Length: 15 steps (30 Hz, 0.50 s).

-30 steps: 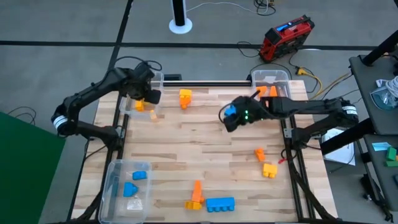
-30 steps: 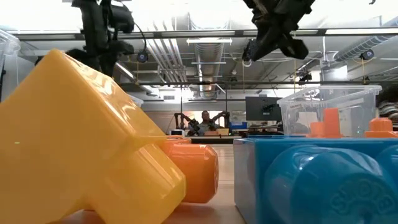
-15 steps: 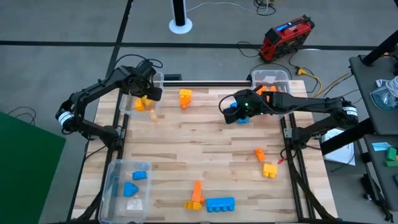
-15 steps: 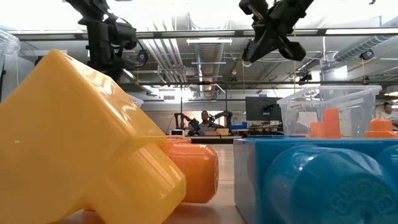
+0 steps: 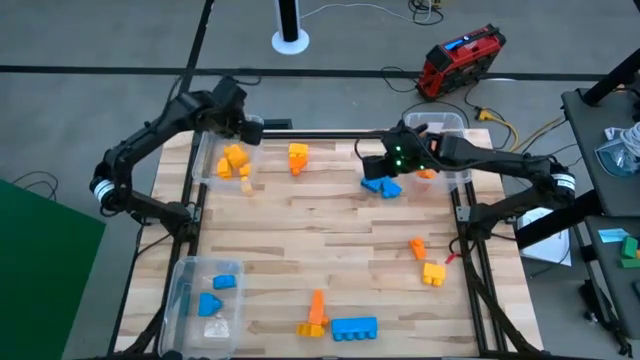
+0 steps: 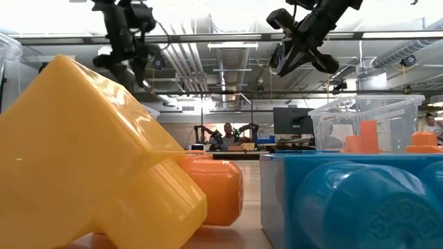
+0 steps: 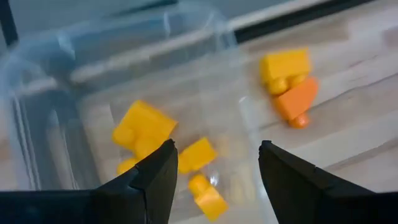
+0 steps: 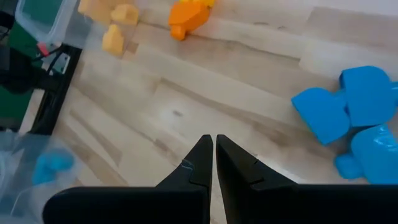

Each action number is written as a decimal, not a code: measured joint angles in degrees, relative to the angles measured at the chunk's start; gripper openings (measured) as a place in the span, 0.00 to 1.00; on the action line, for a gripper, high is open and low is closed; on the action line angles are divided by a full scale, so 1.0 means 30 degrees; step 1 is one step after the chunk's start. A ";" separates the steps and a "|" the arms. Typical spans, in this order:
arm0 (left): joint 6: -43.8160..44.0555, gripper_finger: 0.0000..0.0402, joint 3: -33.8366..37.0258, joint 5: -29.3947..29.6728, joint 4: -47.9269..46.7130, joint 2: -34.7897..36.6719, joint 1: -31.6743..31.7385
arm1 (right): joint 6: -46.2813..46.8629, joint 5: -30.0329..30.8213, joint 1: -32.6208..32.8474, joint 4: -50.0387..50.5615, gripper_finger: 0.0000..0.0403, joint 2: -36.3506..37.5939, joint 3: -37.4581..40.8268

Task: Sort blocks
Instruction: Put the top right blue game piece into the bottom left transparent bin

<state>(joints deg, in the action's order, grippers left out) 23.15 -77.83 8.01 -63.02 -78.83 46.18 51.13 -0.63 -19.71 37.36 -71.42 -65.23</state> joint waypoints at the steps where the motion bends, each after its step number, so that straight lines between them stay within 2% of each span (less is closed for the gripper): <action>1: -0.0242 0.50 -0.0449 -0.0005 0.0019 0.0000 -0.0003 | 0.0000 -0.0021 -0.0187 0.0000 0.03 0.0000 0.0000; 10: -0.1808 0.47 -0.4244 -0.0005 0.0008 0.0015 -0.0208 | -0.0204 -0.0478 -0.1544 -0.0240 0.03 -0.0039 -0.0007; 15: -0.2534 0.47 -0.5122 -0.0015 0.0441 0.0019 -0.0396 | -0.1599 -0.0555 -0.2422 -0.1364 0.03 -0.1522 -0.0044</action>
<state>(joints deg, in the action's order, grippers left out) 15.55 -93.19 7.97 -61.70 -78.77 44.99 46.34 -2.30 -26.97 33.27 -75.98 -65.36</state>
